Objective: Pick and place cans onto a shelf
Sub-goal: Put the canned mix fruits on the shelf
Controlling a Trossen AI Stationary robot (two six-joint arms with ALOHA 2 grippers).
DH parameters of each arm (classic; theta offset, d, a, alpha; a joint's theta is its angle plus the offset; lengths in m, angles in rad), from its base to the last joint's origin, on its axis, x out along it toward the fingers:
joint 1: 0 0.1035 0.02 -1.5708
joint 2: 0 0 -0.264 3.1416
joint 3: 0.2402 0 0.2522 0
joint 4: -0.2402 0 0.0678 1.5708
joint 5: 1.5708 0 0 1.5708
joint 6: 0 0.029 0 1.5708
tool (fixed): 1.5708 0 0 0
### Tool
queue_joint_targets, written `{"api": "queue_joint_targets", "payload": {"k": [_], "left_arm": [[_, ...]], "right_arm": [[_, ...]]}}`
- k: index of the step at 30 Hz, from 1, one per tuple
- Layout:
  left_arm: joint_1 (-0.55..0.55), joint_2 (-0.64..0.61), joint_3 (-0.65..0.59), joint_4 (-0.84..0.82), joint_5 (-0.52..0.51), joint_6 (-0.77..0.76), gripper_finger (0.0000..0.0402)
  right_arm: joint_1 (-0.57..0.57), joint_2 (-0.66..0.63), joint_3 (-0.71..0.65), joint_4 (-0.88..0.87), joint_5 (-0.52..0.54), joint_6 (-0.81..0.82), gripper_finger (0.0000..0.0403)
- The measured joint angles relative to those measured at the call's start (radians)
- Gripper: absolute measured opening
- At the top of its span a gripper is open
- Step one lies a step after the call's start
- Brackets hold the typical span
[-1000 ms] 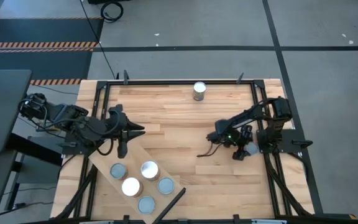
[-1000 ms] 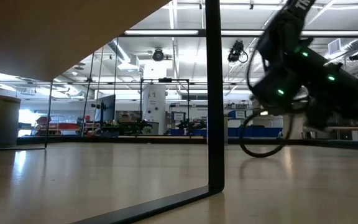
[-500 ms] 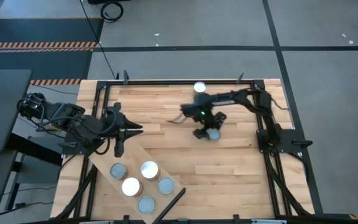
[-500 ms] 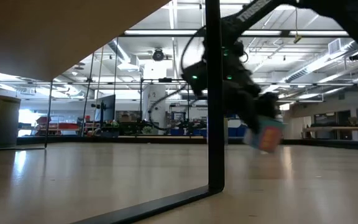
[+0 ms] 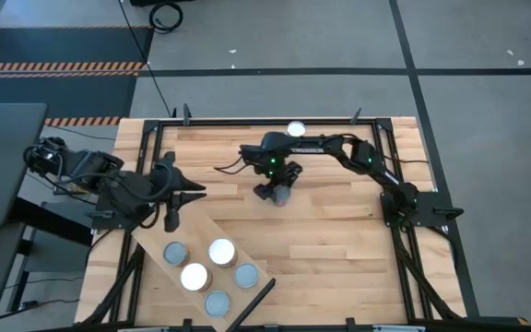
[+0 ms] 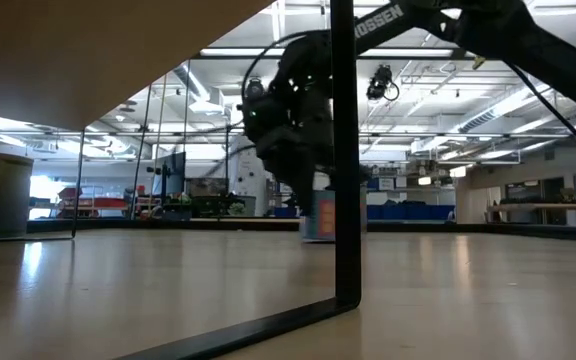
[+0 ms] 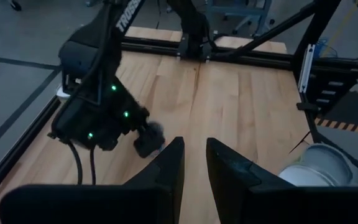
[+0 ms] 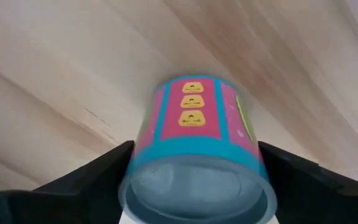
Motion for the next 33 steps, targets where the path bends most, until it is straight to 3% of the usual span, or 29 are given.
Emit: {"api": "queue_joint_targets", "payload": {"k": [13, 19, 26, 33], "left_arm": [[0.0, -0.076, 0.0, -0.039, -0.004, -0.004, 0.0073], [0.01, -0.072, 0.0, -0.046, -0.049, -0.03, 0.0078], [0.055, -0.075, 0.001, -0.061, -0.044, -0.117, 0.0146], [0.146, -0.057, 0.001, -0.097, 0.025, -0.182, 0.0237]], "right_arm": [[0.023, -0.037, -0.001, 0.224, -0.029, 0.016, 0.0375], [0.021, -0.062, -0.002, 0.314, 0.035, 0.011, 0.0381], [0.029, -0.228, -0.001, 0.28, 0.201, -0.1, 0.0376], [0.048, -0.381, 0.0, 0.079, 0.438, -0.437, 0.0375]]}}
